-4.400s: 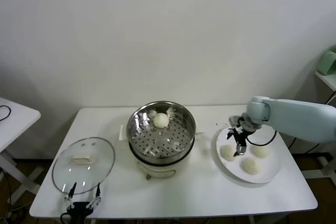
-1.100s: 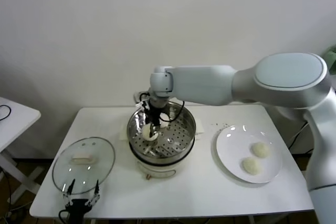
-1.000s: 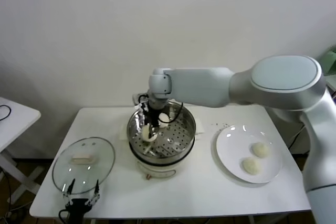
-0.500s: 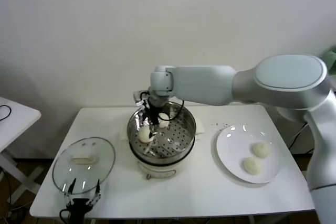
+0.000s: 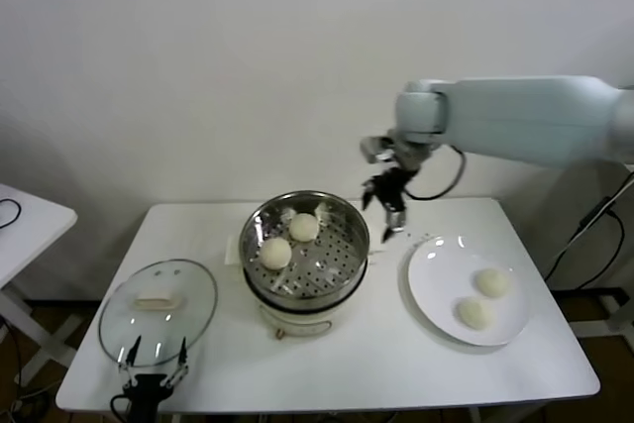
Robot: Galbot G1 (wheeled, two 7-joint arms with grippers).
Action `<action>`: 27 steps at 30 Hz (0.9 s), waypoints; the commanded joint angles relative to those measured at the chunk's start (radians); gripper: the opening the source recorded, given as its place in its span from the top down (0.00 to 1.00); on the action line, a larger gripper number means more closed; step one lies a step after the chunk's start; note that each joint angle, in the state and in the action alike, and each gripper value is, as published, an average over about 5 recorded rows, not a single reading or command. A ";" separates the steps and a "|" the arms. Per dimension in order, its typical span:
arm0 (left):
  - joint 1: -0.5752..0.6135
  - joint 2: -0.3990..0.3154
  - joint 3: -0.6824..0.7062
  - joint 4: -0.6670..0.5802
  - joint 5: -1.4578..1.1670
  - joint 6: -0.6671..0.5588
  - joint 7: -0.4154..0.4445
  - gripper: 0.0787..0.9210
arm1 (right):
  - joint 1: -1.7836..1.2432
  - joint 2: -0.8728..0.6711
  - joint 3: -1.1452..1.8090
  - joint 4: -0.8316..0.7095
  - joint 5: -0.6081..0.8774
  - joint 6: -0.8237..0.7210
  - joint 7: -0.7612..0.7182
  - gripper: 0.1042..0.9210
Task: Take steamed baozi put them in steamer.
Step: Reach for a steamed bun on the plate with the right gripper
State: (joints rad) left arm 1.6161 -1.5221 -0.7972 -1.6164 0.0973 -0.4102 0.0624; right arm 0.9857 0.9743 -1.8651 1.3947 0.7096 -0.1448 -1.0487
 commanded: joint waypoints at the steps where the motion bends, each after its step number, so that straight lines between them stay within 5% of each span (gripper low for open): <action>1: 0.002 -0.005 -0.001 0.000 -0.001 -0.001 0.000 0.12 | -0.073 -0.345 -0.078 0.119 -0.290 0.006 0.055 0.12; 9: 0.003 -0.011 -0.011 0.007 0.000 -0.003 -0.001 0.12 | -0.343 -0.425 0.078 0.061 -0.433 -0.035 0.131 0.12; 27: 0.014 -0.016 -0.017 0.014 0.022 -0.006 -0.003 0.12 | -0.612 -0.408 0.329 -0.045 -0.493 -0.049 0.165 0.12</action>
State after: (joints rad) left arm 1.6289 -1.5382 -0.8145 -1.6037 0.1172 -0.4155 0.0600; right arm 0.5189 0.5940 -1.6542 1.3851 0.2725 -0.1880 -0.9056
